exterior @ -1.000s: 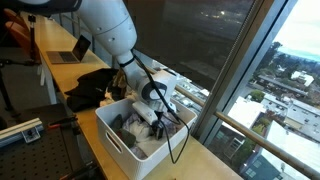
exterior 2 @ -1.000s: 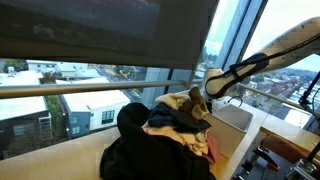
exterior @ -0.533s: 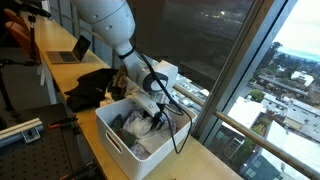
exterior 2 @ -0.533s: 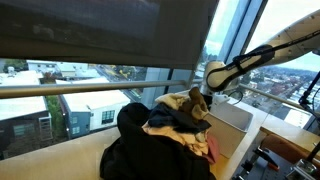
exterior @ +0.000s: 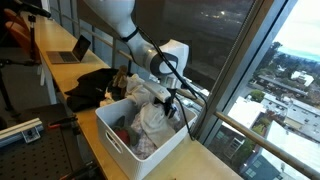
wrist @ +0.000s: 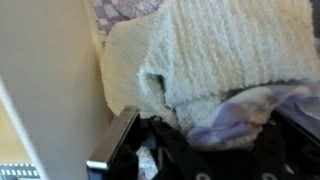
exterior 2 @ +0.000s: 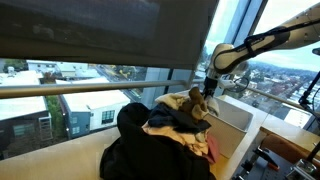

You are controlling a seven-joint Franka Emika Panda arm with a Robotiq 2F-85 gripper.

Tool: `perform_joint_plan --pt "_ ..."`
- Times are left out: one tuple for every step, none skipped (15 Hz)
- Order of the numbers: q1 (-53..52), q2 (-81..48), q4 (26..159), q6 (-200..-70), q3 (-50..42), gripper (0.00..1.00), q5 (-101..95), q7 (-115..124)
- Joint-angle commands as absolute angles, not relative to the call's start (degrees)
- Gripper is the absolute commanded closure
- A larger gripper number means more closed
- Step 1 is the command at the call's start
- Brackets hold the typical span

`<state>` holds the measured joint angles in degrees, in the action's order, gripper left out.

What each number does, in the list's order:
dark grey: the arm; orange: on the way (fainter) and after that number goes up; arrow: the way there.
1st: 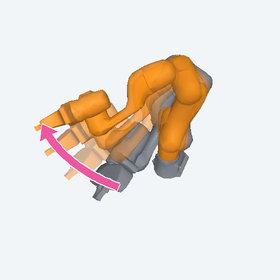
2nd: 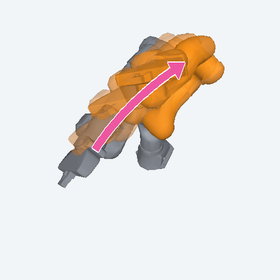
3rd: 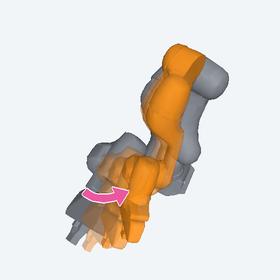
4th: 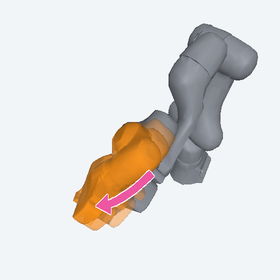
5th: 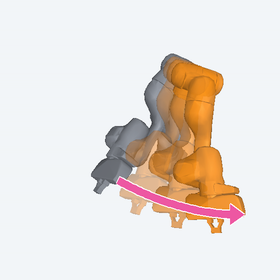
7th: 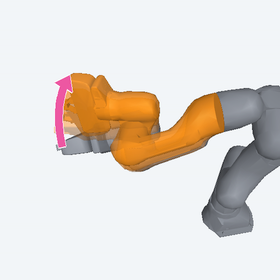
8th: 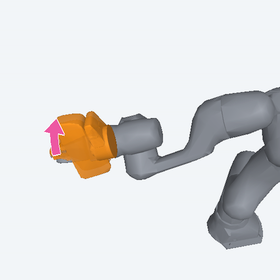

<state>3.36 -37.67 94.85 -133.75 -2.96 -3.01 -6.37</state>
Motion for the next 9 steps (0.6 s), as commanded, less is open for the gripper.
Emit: perform_joint_plan --pt "3.7 -32.7 96.1 -131.7 -2.2 1.0 -3.0 -7.1" --pt "3.5 -31.8 96.4 -131.5 -2.1 1.0 -3.2 -7.0" --pt "3.2 -30.8 96.6 -131.2 -1.9 1.0 -3.3 -7.0" --pt "3.0 -30.0 96.6 -130.9 -1.8 1.0 -3.3 -6.9" --pt "2.6 -29.0 96.6 -130.4 -1.5 1.0 -3.4 -6.8" --pt "2.3 -28.0 96.6 -129.9 -1.2 1.0 -3.3 -6.8" --pt "1.8 -26.3 97.0 -129.1 -0.6 1.0 -2.8 -6.7" --pt "1.3 -24.2 97.9 -128.6 0.2 1.0 -2.2 -6.6" --pt "0.4 -21.8 99.2 -128.0 1.3 1.0 -1.8 -6.4"
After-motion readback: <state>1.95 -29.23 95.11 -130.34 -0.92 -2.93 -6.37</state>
